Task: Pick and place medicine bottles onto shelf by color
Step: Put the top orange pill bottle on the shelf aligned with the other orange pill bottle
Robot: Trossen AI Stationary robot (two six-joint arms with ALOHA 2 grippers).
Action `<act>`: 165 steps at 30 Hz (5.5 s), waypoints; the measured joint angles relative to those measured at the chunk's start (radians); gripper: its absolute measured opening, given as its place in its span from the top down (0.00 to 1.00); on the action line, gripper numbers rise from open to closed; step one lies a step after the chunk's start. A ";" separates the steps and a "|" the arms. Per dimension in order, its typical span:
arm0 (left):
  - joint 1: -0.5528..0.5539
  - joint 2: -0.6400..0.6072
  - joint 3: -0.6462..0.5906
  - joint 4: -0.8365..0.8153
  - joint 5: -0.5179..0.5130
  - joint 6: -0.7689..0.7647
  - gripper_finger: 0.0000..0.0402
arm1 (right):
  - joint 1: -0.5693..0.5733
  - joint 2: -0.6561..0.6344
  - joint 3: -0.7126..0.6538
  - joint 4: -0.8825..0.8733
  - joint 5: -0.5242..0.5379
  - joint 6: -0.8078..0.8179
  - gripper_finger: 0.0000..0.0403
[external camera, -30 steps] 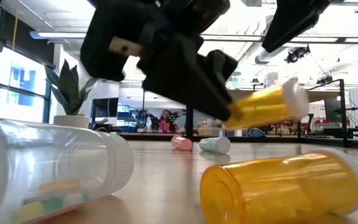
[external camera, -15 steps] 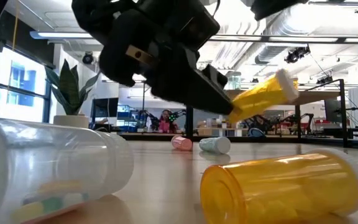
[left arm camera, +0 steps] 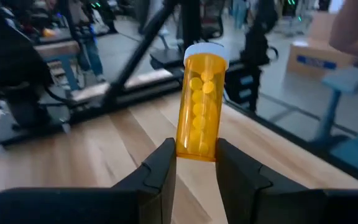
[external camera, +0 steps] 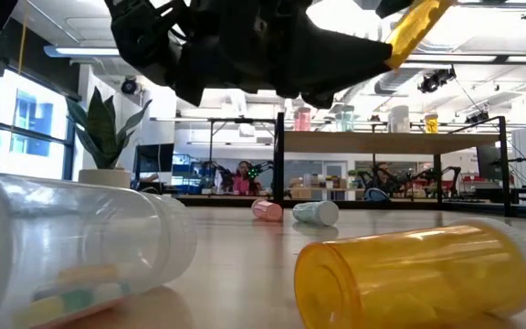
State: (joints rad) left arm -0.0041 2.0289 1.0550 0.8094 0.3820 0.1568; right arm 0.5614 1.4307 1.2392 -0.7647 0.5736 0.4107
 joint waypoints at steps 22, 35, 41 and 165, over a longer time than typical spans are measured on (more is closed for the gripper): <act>0.099 0.000 0.000 0.245 -0.012 -0.206 0.79 | -0.013 0.000 0.312 -0.243 -0.026 -0.035 0.57; 0.097 0.000 0.000 0.244 -0.069 -0.210 0.79 | -0.013 0.000 0.333 -0.381 -0.033 0.035 0.46; 0.095 0.001 0.000 0.261 -0.075 -0.229 0.79 | -0.017 0.009 0.333 -0.418 -0.029 0.081 0.46; 0.177 -0.441 0.006 -0.499 -0.009 -0.067 0.50 | -1.240 -0.142 0.179 -0.783 -0.272 0.281 0.77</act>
State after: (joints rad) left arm 0.1725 1.5881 1.0607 0.3100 0.3733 0.0902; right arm -0.6788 1.2884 1.4178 -1.5482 0.3013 0.6921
